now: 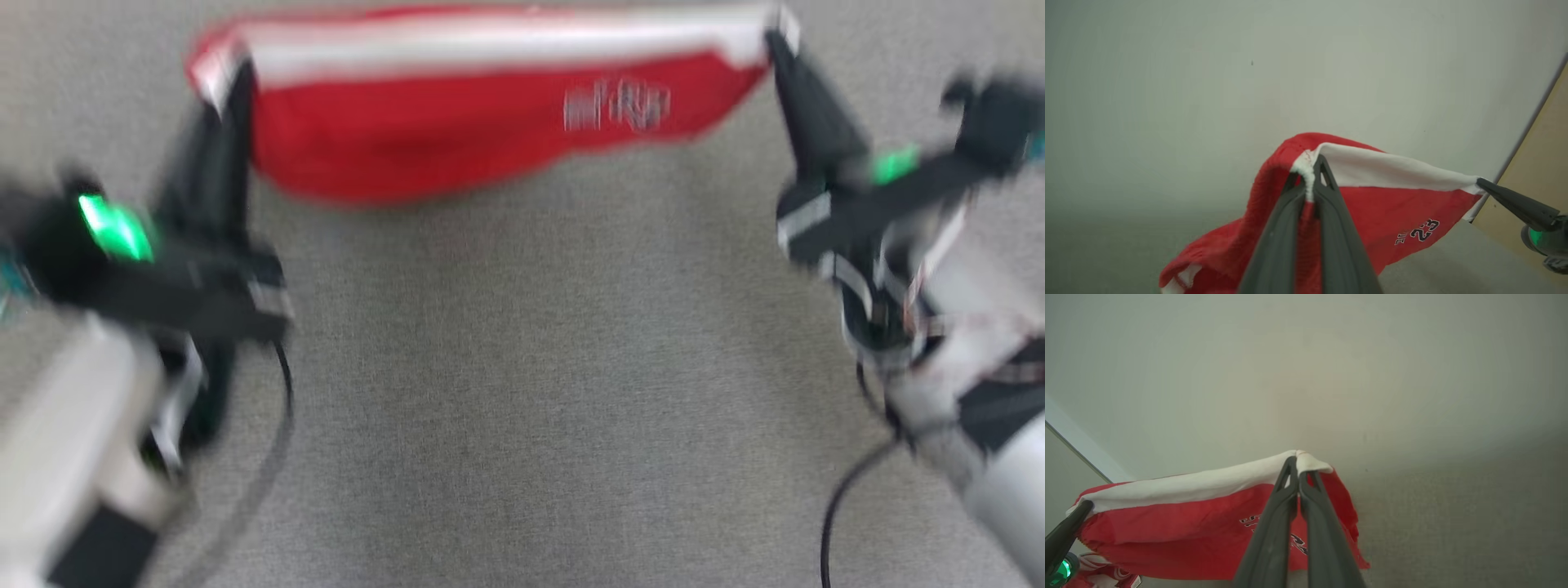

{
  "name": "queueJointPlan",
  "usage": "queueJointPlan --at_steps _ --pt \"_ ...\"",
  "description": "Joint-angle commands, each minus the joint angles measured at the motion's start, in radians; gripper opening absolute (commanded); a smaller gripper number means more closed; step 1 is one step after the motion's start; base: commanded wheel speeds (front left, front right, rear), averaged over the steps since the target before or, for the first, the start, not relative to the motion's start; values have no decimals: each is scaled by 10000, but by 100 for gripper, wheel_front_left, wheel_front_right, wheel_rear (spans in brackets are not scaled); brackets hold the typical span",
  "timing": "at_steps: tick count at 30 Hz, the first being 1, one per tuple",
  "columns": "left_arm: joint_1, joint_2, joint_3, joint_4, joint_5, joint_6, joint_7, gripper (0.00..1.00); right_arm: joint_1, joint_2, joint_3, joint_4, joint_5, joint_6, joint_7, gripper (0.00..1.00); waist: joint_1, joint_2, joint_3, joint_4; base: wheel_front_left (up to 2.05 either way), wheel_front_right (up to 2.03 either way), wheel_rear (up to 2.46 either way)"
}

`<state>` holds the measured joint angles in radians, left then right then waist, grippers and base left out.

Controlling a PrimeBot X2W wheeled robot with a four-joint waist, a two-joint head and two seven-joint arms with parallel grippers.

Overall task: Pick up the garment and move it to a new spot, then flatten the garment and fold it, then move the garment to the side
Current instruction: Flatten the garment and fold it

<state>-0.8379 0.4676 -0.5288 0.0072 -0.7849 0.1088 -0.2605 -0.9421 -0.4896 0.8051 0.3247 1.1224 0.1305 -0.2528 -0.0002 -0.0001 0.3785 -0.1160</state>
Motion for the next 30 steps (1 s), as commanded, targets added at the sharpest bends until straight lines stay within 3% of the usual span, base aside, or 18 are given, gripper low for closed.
queueJointPlan --at_steps 1,5,8,19,30 --pt "790 18 42 -443 24 224 -50 0 612 -146 -43 -265 109 5 -46 0 2 1 -392 -60 0 0 0" --pt "2571 -191 344 -1376 211 605 -57 0 2071 -341 -90 -888 245 5 -79 0 2 1 -709 -79 0 0 0" --pt "3778 -510 502 -1589 465 630 -57 0 3121 -444 -71 -1345 324 5 -77 0 2 1 -993 -21 0 0 0" --pt "7044 -1574 852 -1203 1820 -250 -53 0 5938 -1316 400 -2335 182 5 845 0 2 1 -1942 192 0 0 0" --pt "9040 -2266 1549 -489 3693 -875 -53 0 8018 -2048 -147 -3037 377 5 2118 0 2 1 -2258 292 0 0 0"
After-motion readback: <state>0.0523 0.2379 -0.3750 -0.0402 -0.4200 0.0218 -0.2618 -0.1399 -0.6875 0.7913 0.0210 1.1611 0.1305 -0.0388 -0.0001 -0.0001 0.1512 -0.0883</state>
